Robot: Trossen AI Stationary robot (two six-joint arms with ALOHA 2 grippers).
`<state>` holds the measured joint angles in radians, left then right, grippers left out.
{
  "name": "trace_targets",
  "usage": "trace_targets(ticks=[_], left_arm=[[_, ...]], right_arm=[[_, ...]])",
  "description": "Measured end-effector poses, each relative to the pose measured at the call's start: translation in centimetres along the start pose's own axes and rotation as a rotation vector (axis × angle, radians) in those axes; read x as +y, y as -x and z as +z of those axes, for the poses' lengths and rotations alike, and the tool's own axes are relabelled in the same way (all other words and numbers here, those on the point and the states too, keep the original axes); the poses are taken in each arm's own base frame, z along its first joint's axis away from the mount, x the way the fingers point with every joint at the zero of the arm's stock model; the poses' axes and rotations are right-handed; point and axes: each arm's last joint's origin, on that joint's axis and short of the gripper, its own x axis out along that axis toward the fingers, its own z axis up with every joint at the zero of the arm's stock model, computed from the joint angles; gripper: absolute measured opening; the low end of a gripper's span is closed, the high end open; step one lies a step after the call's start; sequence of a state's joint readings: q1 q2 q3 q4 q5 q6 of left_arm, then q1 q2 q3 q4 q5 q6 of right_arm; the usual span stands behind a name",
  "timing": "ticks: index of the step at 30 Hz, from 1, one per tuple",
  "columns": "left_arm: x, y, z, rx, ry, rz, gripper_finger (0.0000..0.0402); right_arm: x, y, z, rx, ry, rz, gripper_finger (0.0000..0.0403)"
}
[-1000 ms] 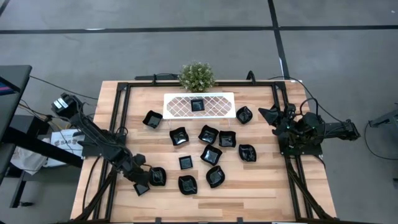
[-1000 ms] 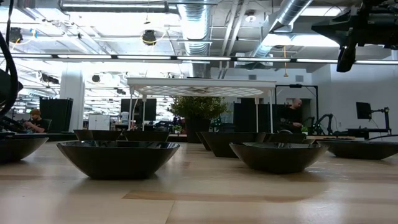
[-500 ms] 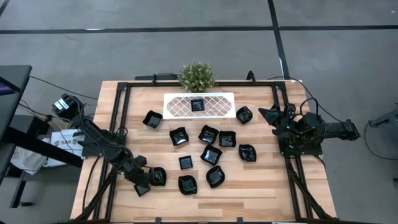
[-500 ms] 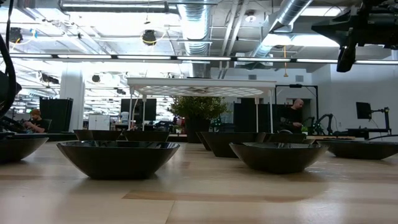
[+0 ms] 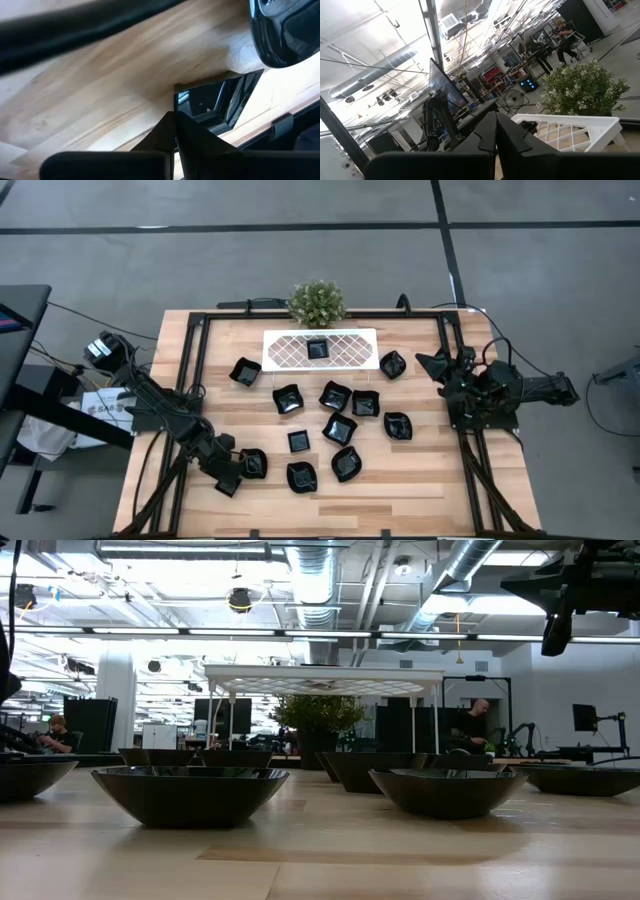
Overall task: Pick & Place Mini shaped plates
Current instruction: Stack the left square plate on top of the stacked square plate on the shelf
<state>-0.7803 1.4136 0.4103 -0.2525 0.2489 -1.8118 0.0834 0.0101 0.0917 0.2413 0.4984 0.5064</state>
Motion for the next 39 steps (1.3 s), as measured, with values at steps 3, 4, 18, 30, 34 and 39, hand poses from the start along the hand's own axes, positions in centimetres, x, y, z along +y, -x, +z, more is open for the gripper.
trace_targets(ticks=[3,4,18,30,34,39], left_arm=[[-0.1,0.0,-0.1,0.013,-0.002,-0.008,0.0012],[-0.1,0.0,-0.1,0.026,-0.003,-0.010,0.0010],[-0.8,4.9,-1.8,0.166,-0.092,-0.274,0.0007],[-0.8,8.3,-1.9,0.161,-0.116,-0.495,0.0006],[-1.4,8.9,-0.9,0.078,-0.079,-0.580,0.0006],[-2.3,9.9,0.7,-0.053,-0.086,-0.706,0.0006]], right_arm=[[0.0,0.0,0.0,0.000,0.000,0.000,0.0000],[0.0,0.0,0.0,-0.001,0.000,0.000,0.0000],[0.0,0.0,0.0,0.000,0.000,0.000,0.0000],[0.0,0.0,0.0,0.000,0.000,0.000,0.0000],[0.0,0.0,0.0,0.000,0.000,0.000,0.0000],[0.0,0.0,0.0,0.000,0.000,0.000,0.0000]])
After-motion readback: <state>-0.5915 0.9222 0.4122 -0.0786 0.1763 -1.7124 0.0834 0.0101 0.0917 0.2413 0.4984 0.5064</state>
